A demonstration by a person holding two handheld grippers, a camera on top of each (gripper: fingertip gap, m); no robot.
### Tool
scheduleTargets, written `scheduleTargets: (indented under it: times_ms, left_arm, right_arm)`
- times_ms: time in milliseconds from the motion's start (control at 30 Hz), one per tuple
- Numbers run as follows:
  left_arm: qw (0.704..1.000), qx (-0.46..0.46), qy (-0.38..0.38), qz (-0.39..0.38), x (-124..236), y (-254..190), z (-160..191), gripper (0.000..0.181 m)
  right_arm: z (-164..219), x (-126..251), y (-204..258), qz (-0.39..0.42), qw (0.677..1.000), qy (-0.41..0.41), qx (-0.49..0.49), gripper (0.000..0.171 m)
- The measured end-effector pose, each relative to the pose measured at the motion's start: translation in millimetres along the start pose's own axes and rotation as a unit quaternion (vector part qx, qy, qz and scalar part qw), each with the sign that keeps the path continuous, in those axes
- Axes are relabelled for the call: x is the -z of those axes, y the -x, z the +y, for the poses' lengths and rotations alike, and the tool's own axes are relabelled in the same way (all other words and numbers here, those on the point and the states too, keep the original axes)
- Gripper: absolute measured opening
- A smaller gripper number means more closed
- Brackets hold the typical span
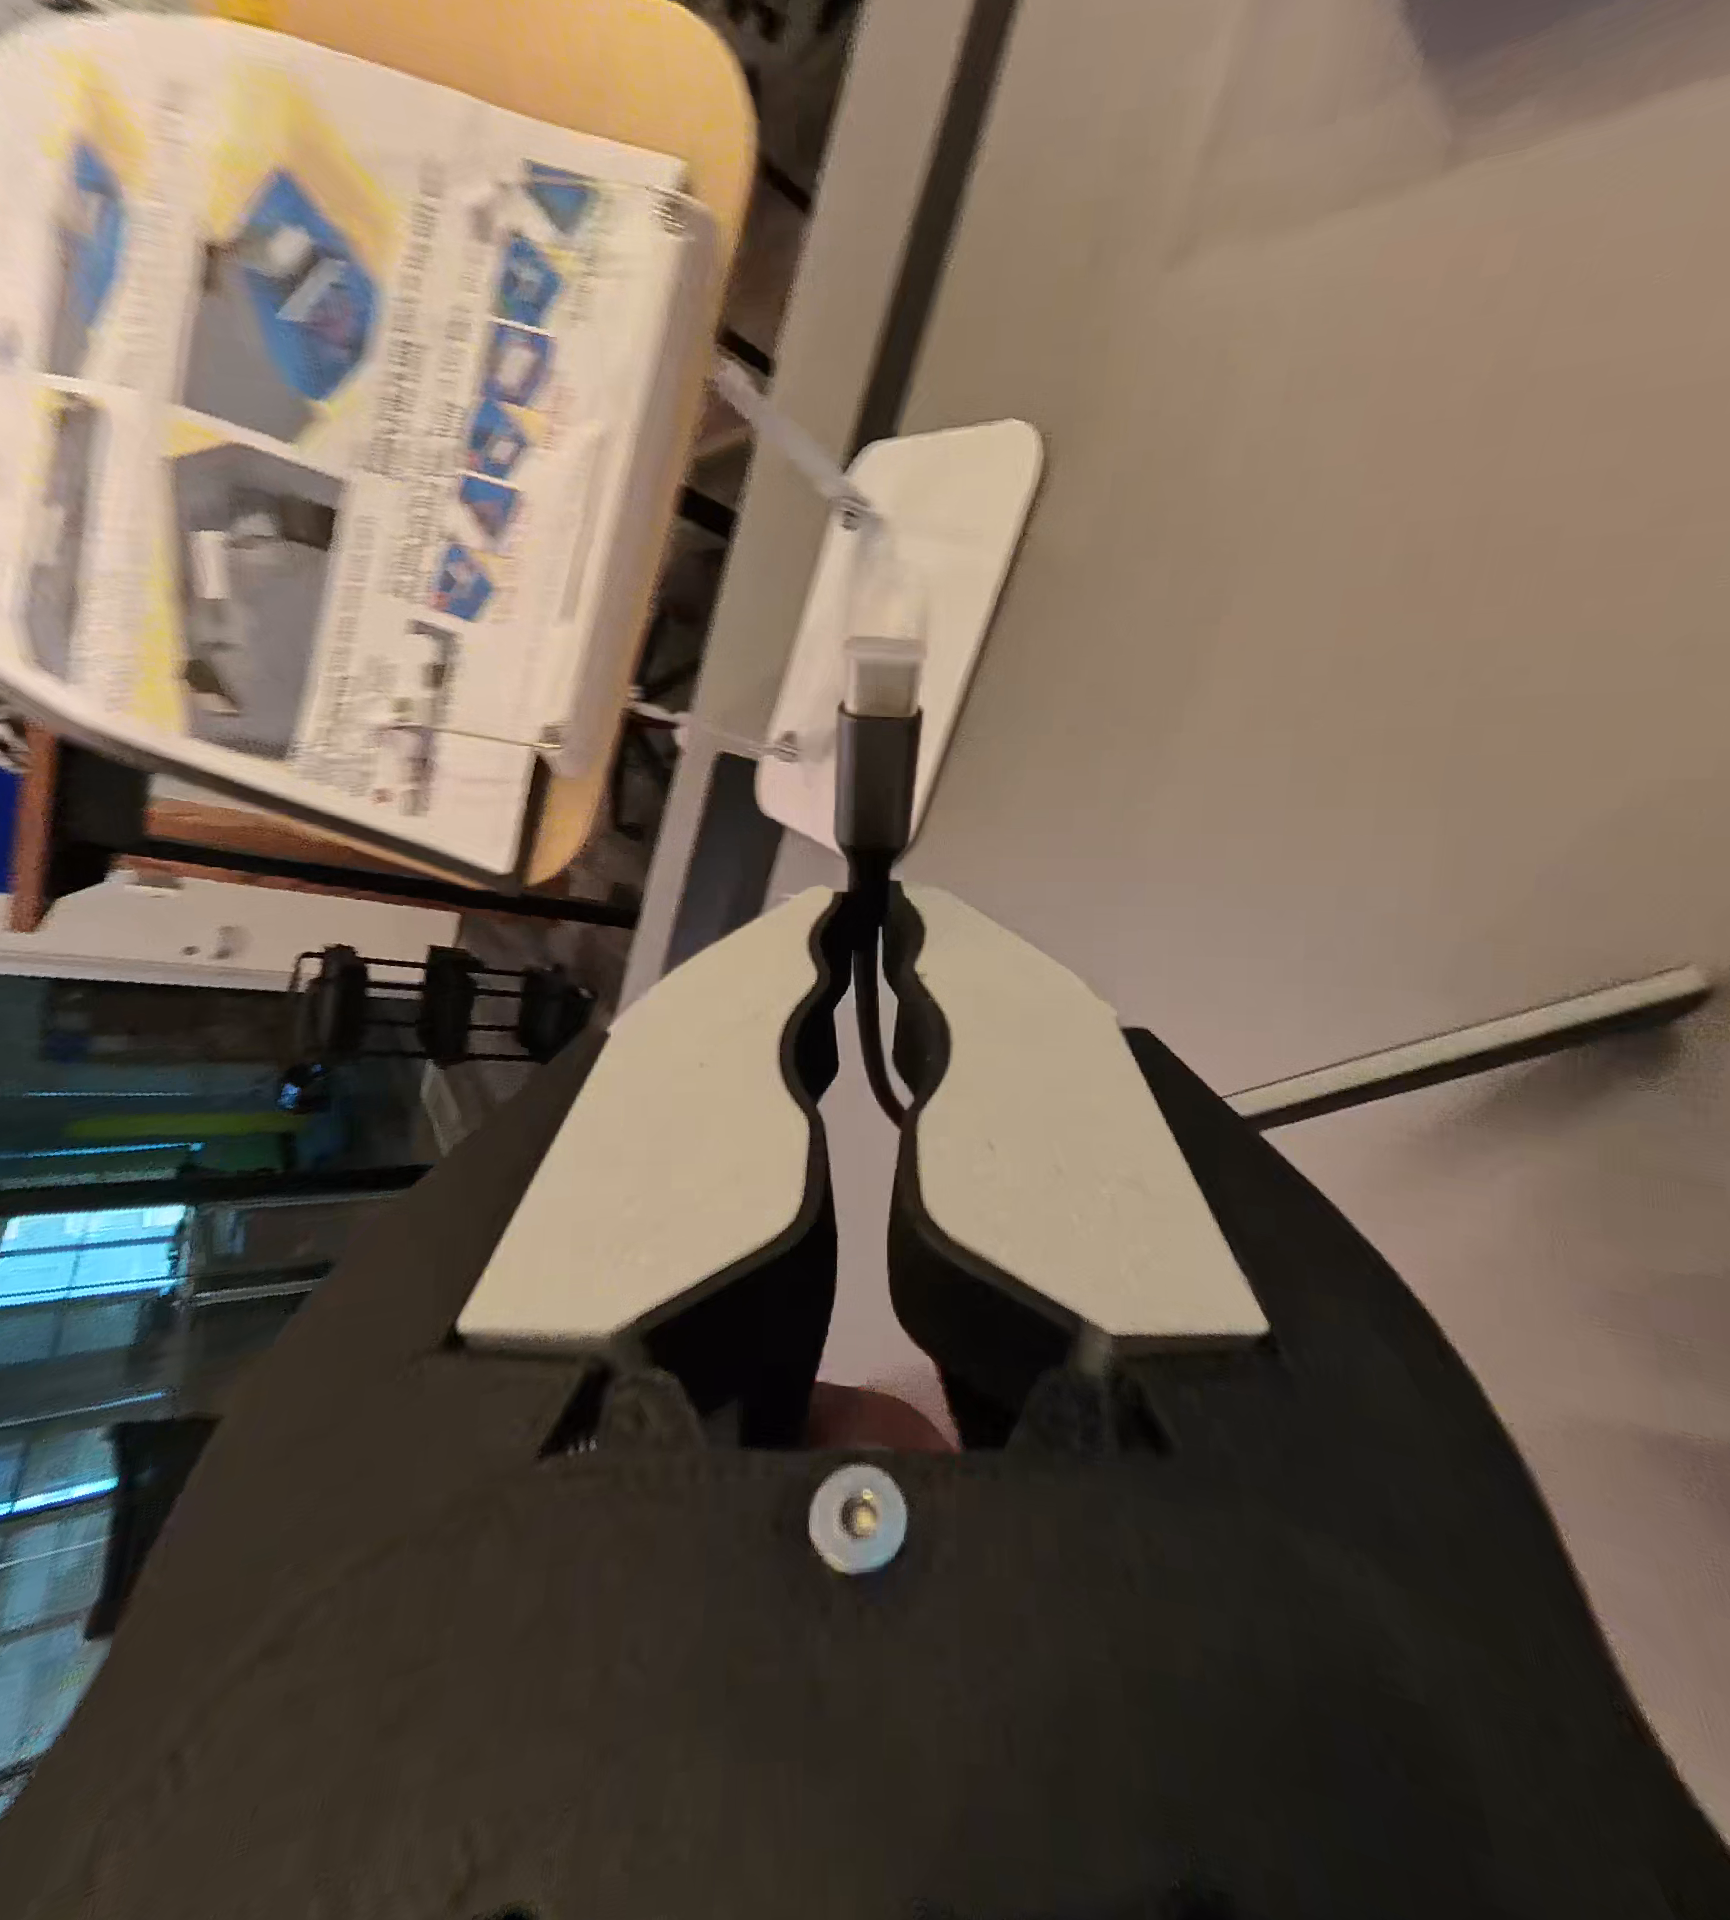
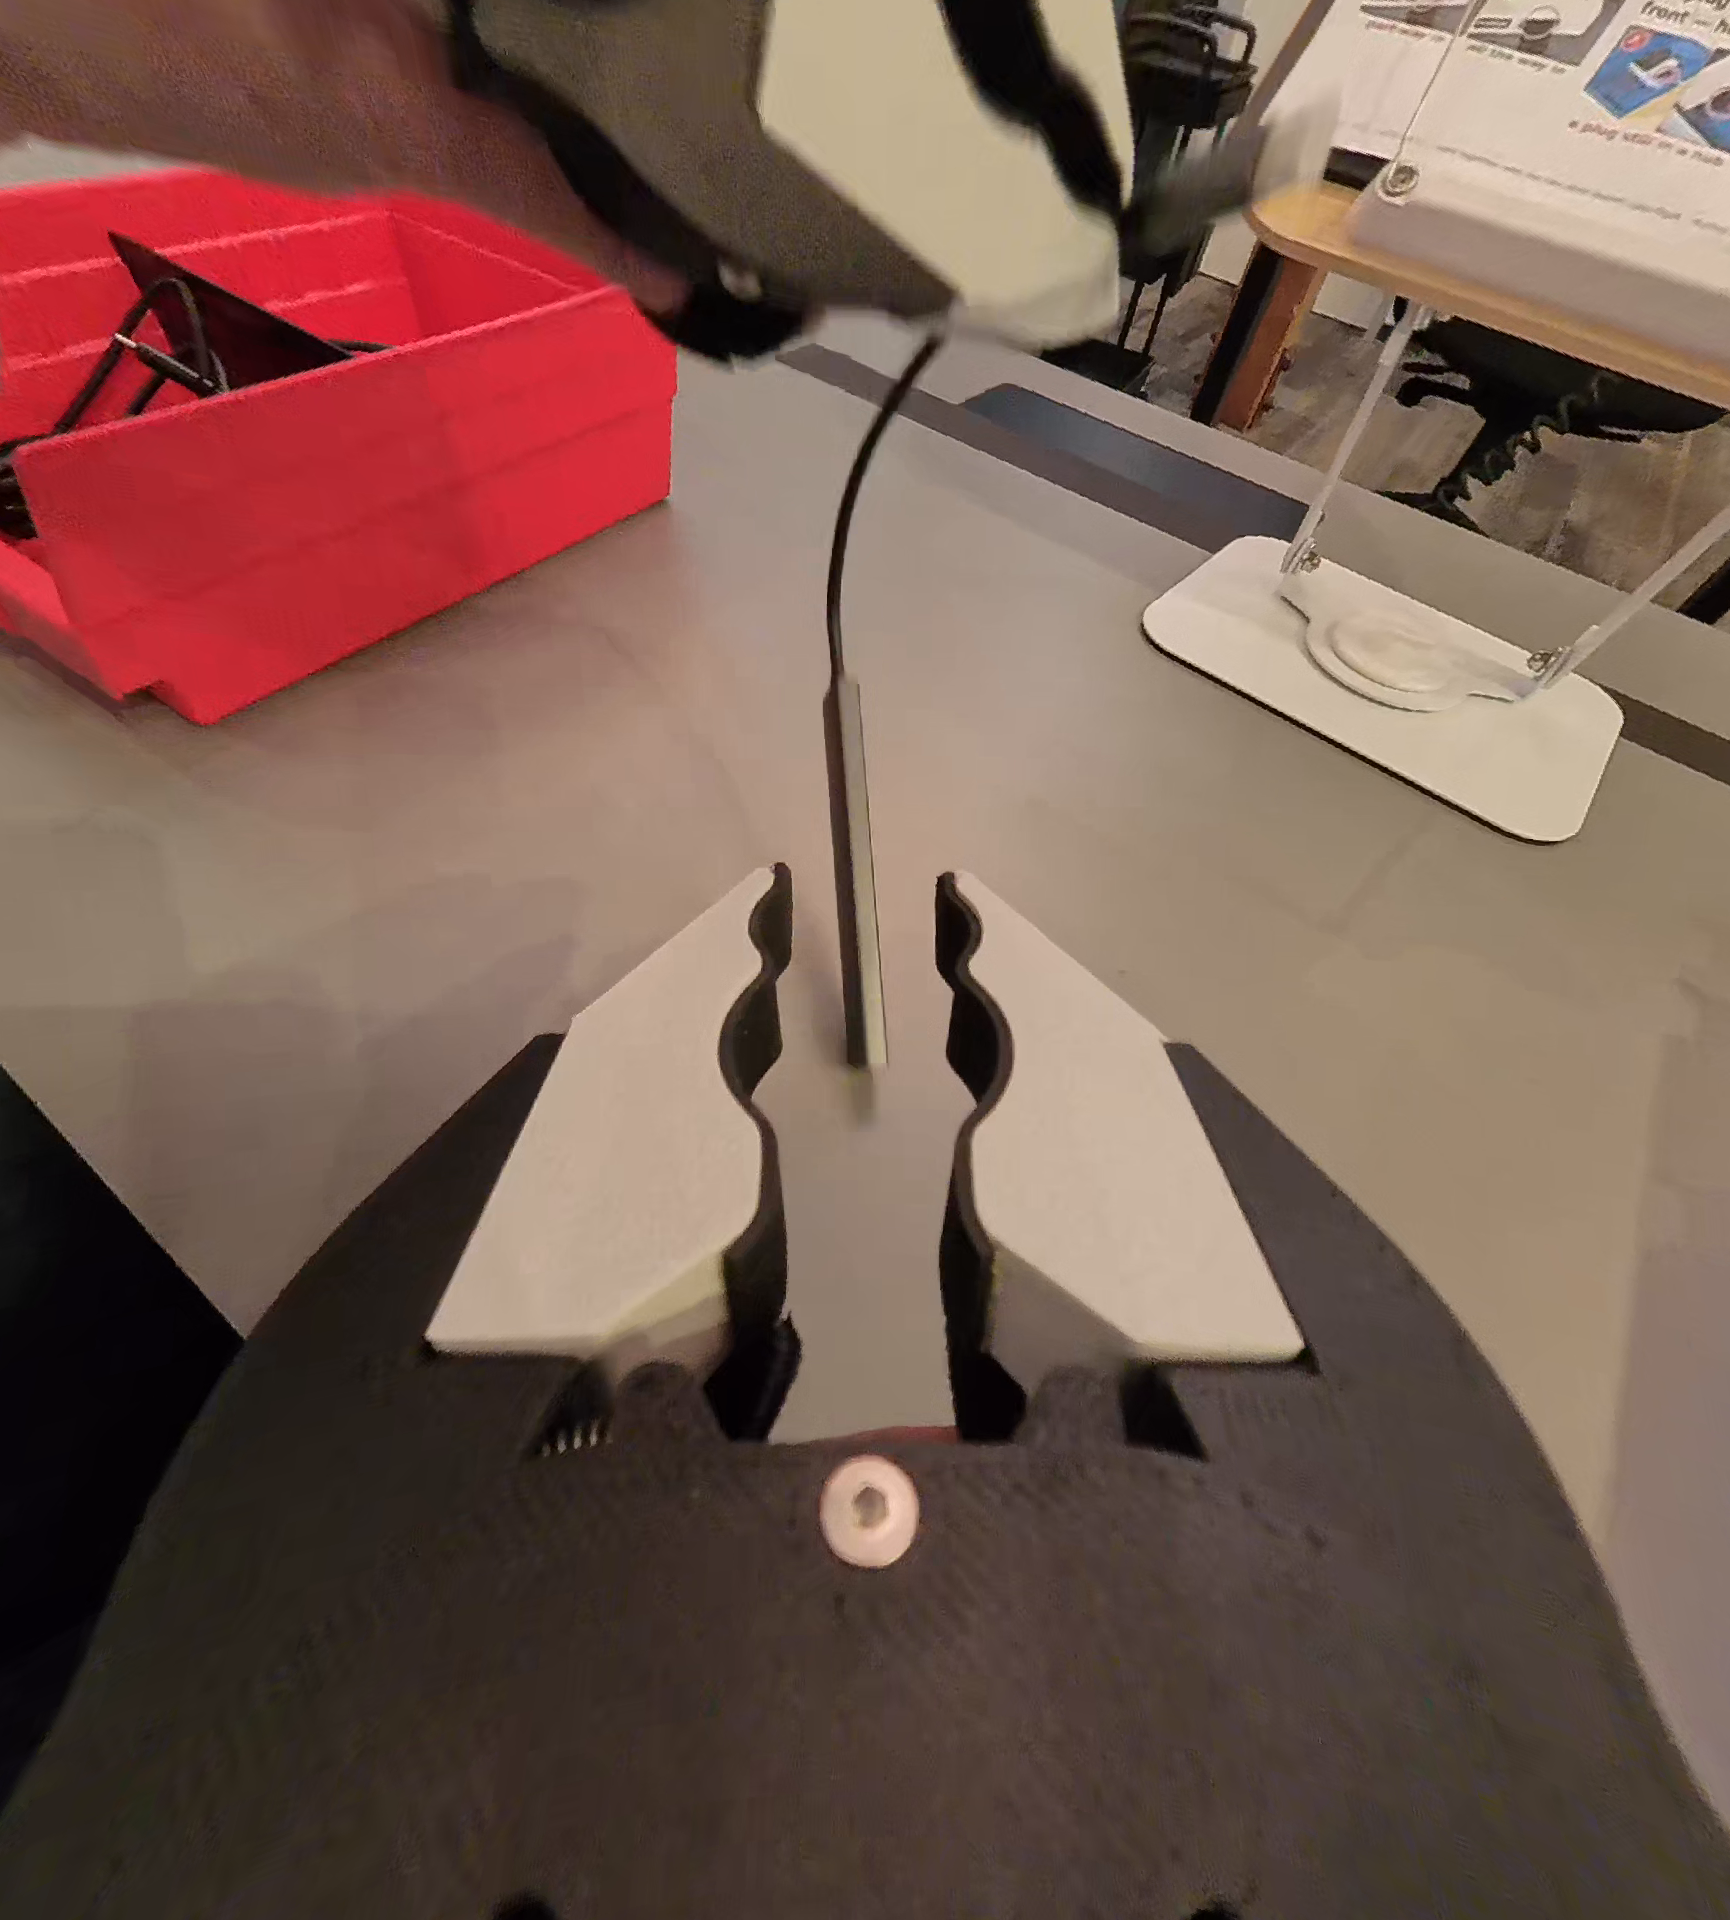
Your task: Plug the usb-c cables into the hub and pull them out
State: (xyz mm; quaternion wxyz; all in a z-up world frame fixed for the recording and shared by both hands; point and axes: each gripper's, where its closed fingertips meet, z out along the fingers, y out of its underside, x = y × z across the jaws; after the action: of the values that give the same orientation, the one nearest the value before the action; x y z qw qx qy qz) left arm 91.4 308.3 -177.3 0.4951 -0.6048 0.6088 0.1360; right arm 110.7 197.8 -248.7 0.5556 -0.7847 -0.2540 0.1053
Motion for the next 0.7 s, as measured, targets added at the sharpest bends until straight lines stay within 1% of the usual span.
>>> scheduleTargets:
  times_ms: [67,167,233,433,700]
  left_arm:
    - [1.000,0.005,0.007,0.026,-13.5,-15.8,-1.3,0.005]
    - [0.996,0.042,0.017,0.074,-32.4,-33.1,-0.2,0.005]
    - [0.992,0.060,0.037,0.100,-47.1,-44.1,7.4,0.005]
    - [0.986,0.056,0.093,0.124,-88.1,-69.3,33.5,0.005]
    - [0.977,0.024,0.151,0.150,-129.4,-101.8,54.3,0.006]
  right_arm:
    - [0.6,0.6,-2.2,-0.001,1.000,0.000,-0.006,0.025]
    - [4.3,0.1,-4.6,-0.004,1.000,0.007,-0.011,0.025]
    - [7.7,-0.7,-5.8,-0.006,1.000,0.014,-0.012,0.025]
    - [19.7,-5.3,-4.1,-0.017,0.999,0.038,-0.013,0.027]
    - [25.9,-8.4,0.8,-0.029,0.998,0.051,-0.009,0.027]
